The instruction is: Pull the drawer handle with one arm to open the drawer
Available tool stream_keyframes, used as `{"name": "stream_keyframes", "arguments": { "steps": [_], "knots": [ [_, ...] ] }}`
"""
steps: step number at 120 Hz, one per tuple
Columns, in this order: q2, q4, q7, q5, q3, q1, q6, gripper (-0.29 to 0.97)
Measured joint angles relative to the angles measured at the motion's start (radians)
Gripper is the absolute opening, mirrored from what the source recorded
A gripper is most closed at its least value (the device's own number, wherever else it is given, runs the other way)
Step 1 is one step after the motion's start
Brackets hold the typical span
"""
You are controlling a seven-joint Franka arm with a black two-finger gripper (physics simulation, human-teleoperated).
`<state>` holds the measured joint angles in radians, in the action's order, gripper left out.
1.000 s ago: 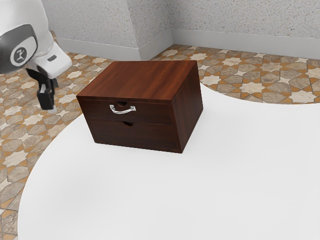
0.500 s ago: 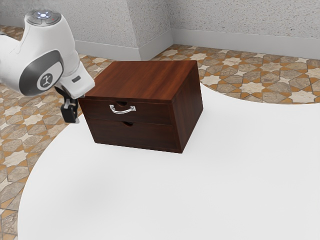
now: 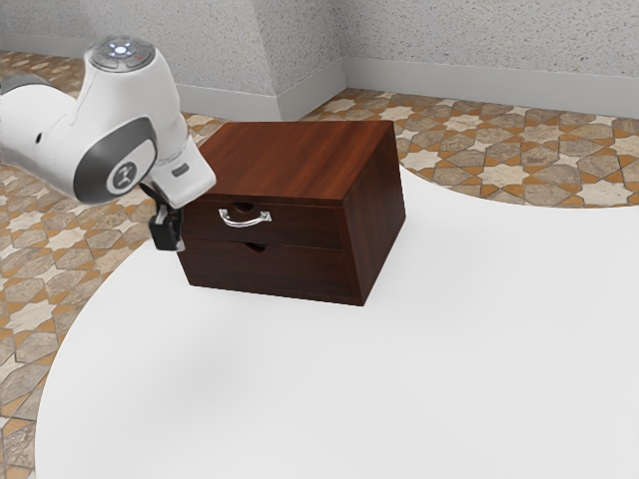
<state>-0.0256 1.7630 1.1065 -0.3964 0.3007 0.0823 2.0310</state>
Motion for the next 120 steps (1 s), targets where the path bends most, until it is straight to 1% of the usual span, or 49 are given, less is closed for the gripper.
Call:
{"name": "stream_keyframes", "arguments": {
  "steps": [43, 75, 120],
  "knots": [
    [0.062, -0.001, 0.002, 0.004, 0.000, 0.027, 0.039, 0.68],
    [0.105, -0.005, 0.002, 0.005, -0.002, -0.002, 0.082, 0.68],
    [0.133, -0.017, 0.001, 0.011, -0.006, 0.002, 0.104, 0.70]
  ]
}}
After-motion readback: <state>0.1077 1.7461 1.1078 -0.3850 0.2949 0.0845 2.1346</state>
